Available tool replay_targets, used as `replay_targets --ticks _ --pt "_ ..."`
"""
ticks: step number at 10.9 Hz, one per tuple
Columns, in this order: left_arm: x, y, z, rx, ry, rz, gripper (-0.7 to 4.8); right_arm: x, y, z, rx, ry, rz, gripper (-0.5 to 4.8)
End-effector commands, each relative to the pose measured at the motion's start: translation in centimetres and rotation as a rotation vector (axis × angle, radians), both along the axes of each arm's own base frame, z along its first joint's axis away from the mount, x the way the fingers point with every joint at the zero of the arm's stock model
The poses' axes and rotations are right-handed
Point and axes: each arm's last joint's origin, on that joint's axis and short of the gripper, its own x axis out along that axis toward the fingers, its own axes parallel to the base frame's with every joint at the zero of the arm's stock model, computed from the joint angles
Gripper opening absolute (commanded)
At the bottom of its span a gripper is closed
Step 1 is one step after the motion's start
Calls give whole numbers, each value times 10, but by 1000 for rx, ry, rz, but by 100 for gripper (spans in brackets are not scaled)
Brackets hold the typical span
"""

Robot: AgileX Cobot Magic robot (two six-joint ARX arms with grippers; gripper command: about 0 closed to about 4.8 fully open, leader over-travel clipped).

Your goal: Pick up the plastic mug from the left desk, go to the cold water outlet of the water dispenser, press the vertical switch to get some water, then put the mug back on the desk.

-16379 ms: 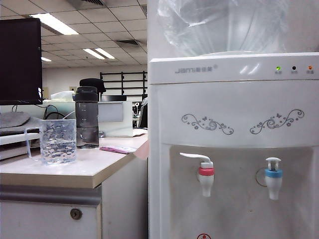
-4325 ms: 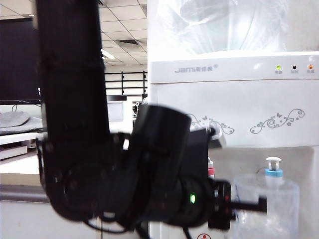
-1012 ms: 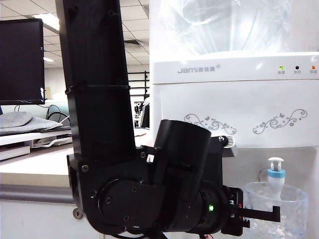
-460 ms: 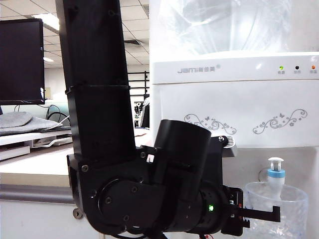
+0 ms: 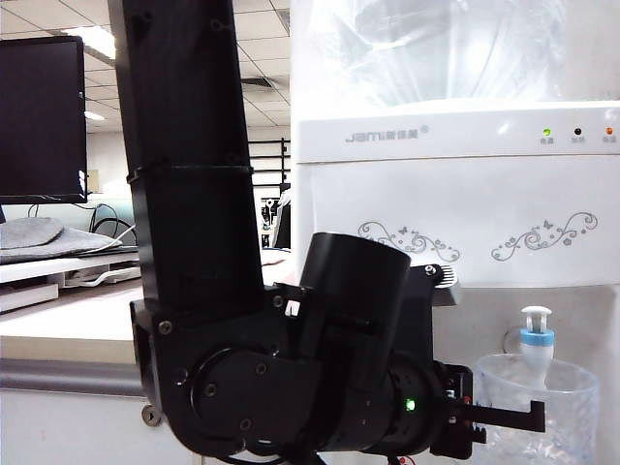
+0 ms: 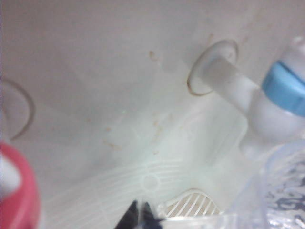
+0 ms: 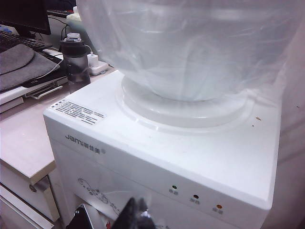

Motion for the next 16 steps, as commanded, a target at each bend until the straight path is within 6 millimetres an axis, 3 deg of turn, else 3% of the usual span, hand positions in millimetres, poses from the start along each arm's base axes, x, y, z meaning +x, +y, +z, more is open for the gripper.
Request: replay_targets --ticks 1,8,16 --pt "2 -1 -4 13 46 -32 -6 0 0 2 8 -8 -3 -1" --pt "-4 -6 3 37 -75 51 -6 0 0 0 -6 5 -2 -1" --pt "-34 -22 1 45 -69 151 -6 0 0 1 2 -2 0 -1"
